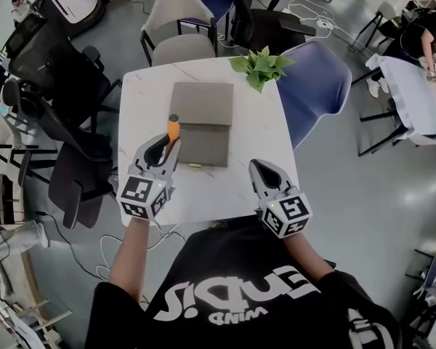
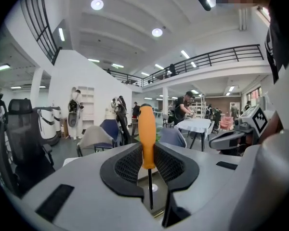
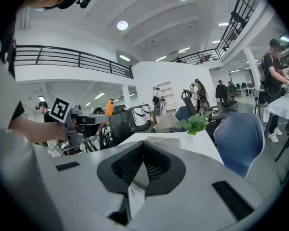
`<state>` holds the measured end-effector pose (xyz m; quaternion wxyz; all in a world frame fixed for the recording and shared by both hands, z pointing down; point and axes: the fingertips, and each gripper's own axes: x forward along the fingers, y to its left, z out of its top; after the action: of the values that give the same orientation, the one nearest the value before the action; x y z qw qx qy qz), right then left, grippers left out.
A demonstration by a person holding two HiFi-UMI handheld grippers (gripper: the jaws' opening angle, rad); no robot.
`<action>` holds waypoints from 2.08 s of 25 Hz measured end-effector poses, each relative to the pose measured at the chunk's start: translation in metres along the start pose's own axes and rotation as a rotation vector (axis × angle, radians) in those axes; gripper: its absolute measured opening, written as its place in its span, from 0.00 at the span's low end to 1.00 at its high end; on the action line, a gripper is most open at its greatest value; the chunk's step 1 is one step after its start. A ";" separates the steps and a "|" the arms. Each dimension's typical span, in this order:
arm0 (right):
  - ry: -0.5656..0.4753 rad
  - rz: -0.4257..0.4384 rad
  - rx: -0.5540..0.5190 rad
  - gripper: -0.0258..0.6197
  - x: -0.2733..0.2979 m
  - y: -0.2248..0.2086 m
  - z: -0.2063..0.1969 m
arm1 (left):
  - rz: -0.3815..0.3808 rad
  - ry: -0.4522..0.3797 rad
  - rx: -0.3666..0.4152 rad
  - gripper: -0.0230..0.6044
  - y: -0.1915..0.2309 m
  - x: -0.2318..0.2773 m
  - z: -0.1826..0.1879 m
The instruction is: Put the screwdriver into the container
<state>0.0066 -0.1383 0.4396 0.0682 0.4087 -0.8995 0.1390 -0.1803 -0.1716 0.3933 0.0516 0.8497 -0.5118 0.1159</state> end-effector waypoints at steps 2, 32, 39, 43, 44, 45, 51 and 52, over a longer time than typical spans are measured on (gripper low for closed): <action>0.002 0.000 0.004 0.06 0.002 -0.003 -0.001 | -0.015 0.029 0.032 0.17 0.006 0.012 -0.003; 0.007 -0.129 0.055 0.06 -0.009 -0.051 -0.009 | -0.273 0.374 0.307 0.17 -0.001 0.119 -0.139; 0.019 -0.149 0.069 0.06 -0.008 -0.056 -0.014 | -0.342 0.489 0.375 0.17 -0.011 0.134 -0.181; 0.027 -0.159 0.077 0.06 -0.010 -0.059 -0.017 | -0.376 0.543 0.399 0.17 -0.018 0.143 -0.198; 0.028 -0.163 0.080 0.06 -0.010 -0.060 -0.018 | -0.379 0.558 0.396 0.17 -0.019 0.144 -0.202; 0.029 -0.168 0.083 0.06 -0.010 -0.061 -0.017 | -0.383 0.573 0.392 0.17 -0.019 0.146 -0.205; 0.033 -0.187 0.095 0.06 -0.012 -0.066 -0.020 | -0.397 0.633 0.364 0.17 -0.021 0.153 -0.227; 0.035 -0.189 0.096 0.06 -0.012 -0.067 -0.021 | -0.395 0.636 0.357 0.17 -0.020 0.154 -0.229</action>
<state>0.0653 -0.1652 0.4694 0.0771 0.4919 -0.8479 0.1821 -0.1261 -0.2471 0.6542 0.0801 0.8490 -0.2691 0.4477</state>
